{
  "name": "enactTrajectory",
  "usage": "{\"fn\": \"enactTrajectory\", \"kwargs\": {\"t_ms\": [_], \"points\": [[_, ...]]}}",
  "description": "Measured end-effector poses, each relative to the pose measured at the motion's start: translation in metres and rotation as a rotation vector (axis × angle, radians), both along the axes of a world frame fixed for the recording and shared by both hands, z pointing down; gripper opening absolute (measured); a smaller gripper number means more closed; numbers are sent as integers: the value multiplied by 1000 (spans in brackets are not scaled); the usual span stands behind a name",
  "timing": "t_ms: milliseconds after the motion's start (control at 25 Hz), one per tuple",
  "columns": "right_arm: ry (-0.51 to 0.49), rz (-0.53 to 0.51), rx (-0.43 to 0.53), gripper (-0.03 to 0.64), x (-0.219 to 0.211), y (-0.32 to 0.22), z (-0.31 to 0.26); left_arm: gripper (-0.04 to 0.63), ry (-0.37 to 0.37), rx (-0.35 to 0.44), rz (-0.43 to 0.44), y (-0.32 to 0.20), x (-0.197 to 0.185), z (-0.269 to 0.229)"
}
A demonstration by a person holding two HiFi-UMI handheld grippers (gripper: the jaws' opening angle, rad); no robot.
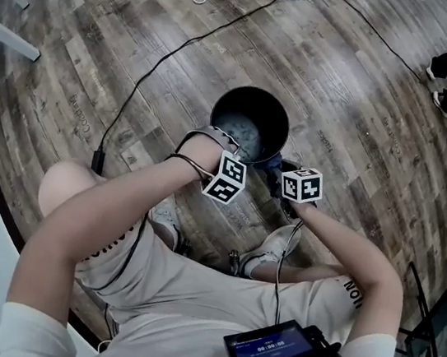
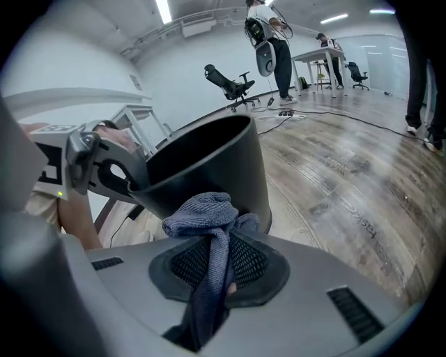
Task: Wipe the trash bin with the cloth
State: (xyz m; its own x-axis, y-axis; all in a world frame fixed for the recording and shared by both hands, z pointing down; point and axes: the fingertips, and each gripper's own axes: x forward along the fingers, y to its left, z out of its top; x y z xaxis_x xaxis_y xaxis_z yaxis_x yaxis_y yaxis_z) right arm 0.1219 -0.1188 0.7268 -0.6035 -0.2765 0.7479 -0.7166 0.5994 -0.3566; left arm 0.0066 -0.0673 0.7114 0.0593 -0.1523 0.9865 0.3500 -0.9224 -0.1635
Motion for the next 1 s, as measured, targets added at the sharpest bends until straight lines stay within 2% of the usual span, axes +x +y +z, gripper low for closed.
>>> {"fn": "enactTrajectory", "kwargs": {"t_ms": [240,360,440,520,600,800,880,1000], "points": [[-10,77,-91,64,0,-11,70,33,39,-45,-71,-1,15,-2],[44,118,-96,64,4,-17,102,32,65,-79,-110,2,21,-1],[50,164,-145,64,7,-18,124,32,79,-95,-129,3,25,-2],[57,210,-201,64,9,-18,145,32,91,-94,-134,2,29,-3],[77,231,-217,65,12,-21,159,33,113,-84,-131,1,32,-3],[112,262,-242,65,15,-12,149,41,143,-115,-135,12,33,-1],[114,258,-254,64,21,-7,129,77,151,-120,-106,14,32,-3],[109,197,-238,65,27,7,88,138,156,-113,-57,17,22,-9]]}}
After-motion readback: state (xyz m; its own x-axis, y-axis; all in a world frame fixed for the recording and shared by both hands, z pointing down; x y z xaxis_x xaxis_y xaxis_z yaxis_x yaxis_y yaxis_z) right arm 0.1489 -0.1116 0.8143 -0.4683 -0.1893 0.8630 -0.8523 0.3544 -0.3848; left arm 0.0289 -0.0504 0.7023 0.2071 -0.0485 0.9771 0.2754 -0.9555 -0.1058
